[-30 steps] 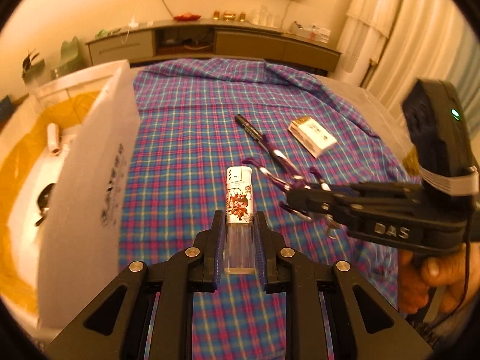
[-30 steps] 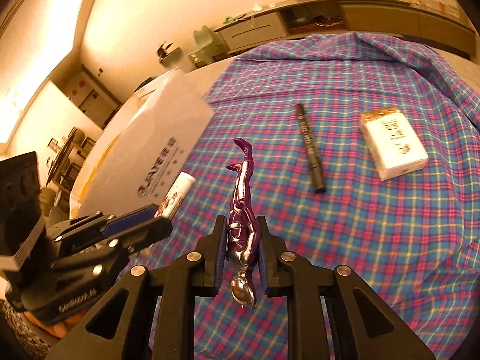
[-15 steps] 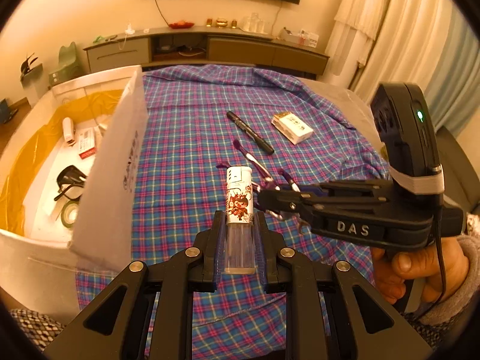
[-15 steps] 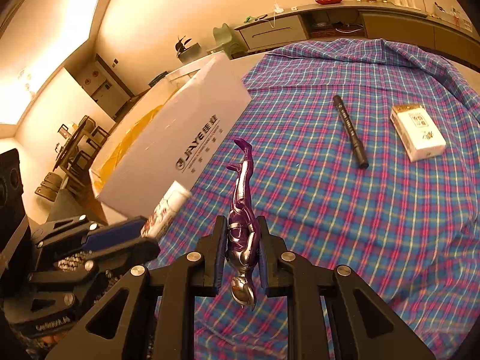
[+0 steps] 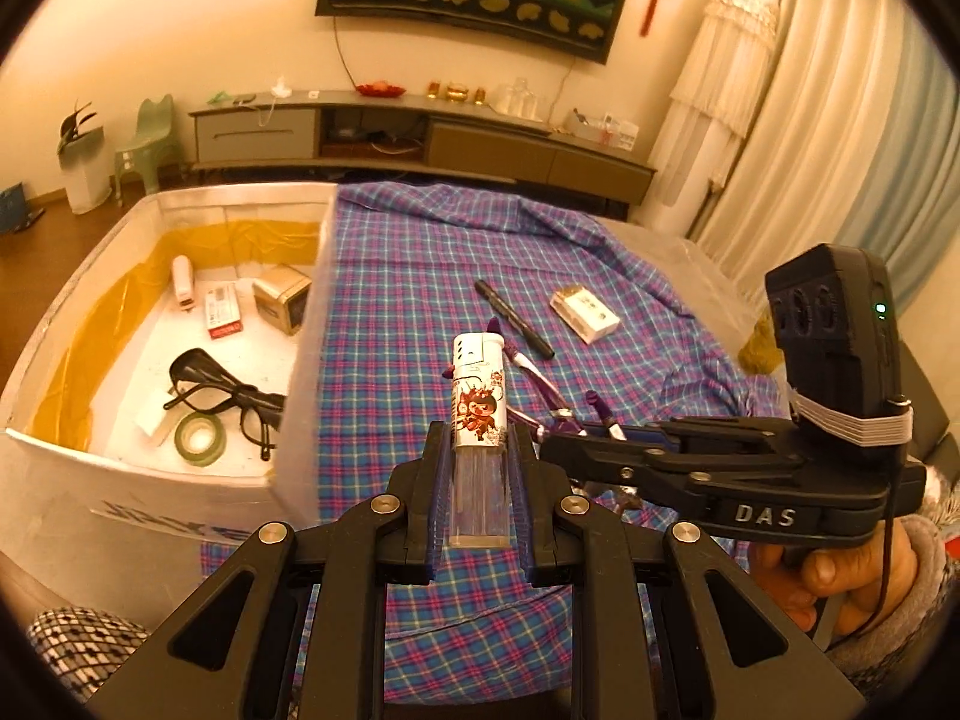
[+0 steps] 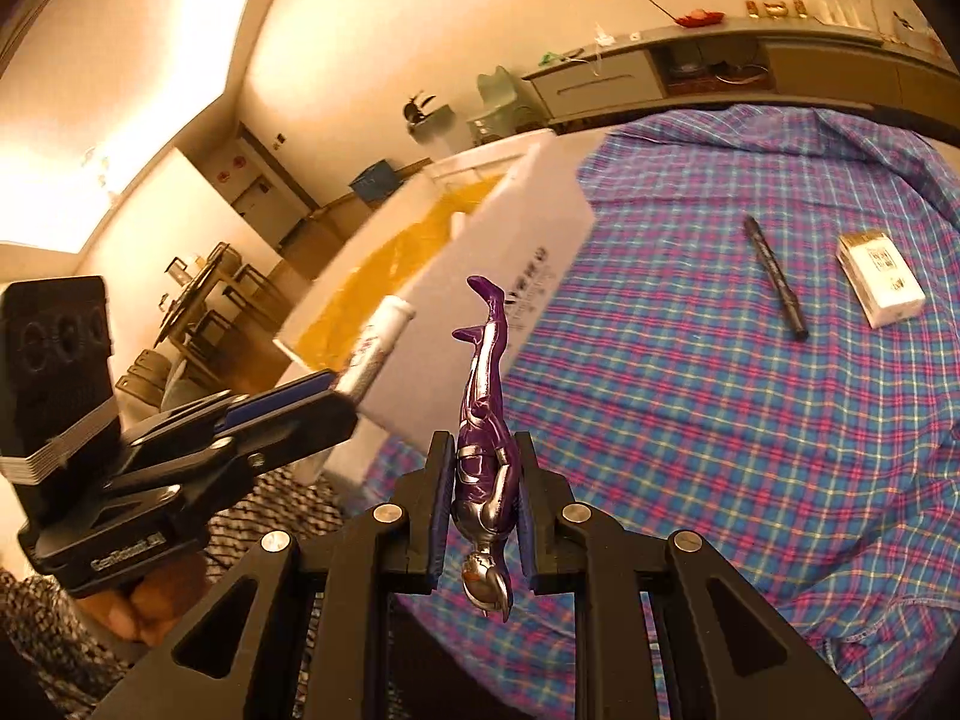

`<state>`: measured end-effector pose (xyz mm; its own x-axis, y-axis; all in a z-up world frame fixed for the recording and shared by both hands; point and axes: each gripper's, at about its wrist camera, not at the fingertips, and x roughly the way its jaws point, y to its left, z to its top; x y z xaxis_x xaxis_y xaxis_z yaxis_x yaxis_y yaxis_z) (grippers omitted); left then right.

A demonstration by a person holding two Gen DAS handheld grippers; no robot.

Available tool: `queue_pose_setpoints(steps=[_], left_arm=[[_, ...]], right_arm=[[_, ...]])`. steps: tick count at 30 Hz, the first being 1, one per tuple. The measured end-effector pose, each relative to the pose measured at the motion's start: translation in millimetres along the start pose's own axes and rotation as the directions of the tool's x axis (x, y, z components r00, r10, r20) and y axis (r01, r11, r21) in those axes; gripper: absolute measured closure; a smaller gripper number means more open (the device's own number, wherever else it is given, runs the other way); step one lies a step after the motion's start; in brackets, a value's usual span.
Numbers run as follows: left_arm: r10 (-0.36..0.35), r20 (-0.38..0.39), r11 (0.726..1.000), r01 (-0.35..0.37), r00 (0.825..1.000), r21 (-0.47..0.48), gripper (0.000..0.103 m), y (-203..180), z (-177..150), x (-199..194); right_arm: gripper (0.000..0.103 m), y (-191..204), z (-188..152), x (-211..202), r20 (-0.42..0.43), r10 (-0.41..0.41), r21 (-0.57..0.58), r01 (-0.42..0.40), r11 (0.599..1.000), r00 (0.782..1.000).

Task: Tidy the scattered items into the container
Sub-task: 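Carry the figurine and clear tube over the cardboard box with both tools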

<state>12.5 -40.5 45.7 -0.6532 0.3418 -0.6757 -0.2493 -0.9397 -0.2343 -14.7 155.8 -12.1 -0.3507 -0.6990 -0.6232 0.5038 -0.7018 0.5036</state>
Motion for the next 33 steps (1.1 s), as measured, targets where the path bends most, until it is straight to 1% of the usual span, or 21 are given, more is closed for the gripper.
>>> queue_pose_setpoints(steps=[5, 10, 21, 28, 33], left_arm=[[-0.011, 0.02, 0.999, 0.012, 1.0, -0.038, 0.084, 17, 2, -10], [-0.006, 0.04, 0.998, 0.009, 0.999, -0.068, 0.084, 36, 4, -19], [0.043, 0.094, 0.982, -0.025, 0.995, -0.185, 0.084, 100, 12, -38], [0.063, 0.098, 0.97, -0.038, 0.993, -0.239, 0.084, 136, 16, -45], [0.068, 0.104, 0.964, -0.039, 0.992, -0.264, 0.084, 155, 26, -50]], right_arm=[[0.083, 20, 8, -1, 0.001, 0.008, -0.035, -0.008, 0.999, 1.0], [0.083, 37, 17, 4, -0.014, 0.012, -0.076, -0.013, 0.997, 1.0], [0.083, 78, 46, 35, -0.052, 0.024, -0.171, -0.033, 0.985, 0.998], [0.083, 95, 66, 56, -0.075, 0.02, -0.213, -0.035, 0.976, 0.997], [0.083, 105, 81, 73, -0.092, 0.009, -0.238, -0.031, 0.971, 0.996]])
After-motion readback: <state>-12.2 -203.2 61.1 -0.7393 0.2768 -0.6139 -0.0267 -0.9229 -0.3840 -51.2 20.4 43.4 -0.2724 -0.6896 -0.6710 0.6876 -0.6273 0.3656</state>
